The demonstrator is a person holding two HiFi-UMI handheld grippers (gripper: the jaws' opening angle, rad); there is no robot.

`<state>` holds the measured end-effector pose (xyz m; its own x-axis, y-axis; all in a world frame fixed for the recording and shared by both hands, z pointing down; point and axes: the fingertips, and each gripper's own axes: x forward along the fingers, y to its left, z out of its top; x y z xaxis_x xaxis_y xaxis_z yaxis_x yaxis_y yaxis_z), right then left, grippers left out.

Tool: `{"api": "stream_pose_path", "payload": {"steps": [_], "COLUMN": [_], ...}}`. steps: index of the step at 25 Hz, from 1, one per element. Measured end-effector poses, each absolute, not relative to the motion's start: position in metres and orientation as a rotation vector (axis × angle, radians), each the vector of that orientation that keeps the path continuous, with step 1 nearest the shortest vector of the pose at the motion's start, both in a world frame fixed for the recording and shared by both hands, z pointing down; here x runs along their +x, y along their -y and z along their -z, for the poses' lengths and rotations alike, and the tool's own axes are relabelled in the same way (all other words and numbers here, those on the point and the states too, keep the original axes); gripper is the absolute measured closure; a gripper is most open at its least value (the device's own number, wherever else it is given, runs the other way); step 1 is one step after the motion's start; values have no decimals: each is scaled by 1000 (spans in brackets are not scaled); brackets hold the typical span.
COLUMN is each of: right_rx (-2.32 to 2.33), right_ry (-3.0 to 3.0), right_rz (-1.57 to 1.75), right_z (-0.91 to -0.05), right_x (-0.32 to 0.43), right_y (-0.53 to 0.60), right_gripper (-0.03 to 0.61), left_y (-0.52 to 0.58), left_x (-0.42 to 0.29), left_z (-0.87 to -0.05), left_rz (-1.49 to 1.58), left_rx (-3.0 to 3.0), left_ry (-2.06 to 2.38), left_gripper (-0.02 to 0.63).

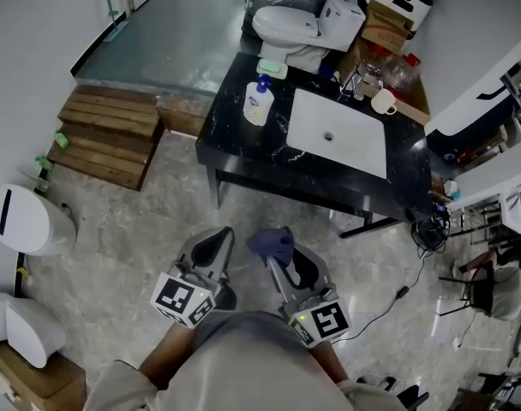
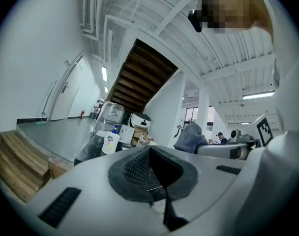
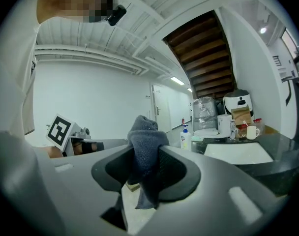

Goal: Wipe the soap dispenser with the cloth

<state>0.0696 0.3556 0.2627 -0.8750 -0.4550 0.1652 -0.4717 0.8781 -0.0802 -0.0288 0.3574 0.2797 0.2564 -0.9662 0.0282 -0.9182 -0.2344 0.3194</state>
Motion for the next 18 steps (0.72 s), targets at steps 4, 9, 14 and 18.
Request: {"api": "stream_pose_path", "payload": {"steps": [4, 9, 14, 18], "right_rx": [749, 848, 925, 970], "right_ry": [2907, 2962, 2940, 2907], "right_rz": [-142, -119, -94, -88], "right_z": [-256, -246, -245, -256], "right_x": [50, 52, 59, 63], "right_y": [-340, -328, -310, -290], "right_gripper": [446, 445, 445, 445], "left_y": [-339, -325, -311, -294], "left_x": [-48, -53, -49, -49], "left_z": [-274, -276, -280, -288], "left_rz": [276, 294, 282, 244], "left_rx": [2280, 2305, 2307, 2293], "left_ry": [1723, 1686, 1641, 1646], "left_gripper": [609, 609, 609, 609]}}
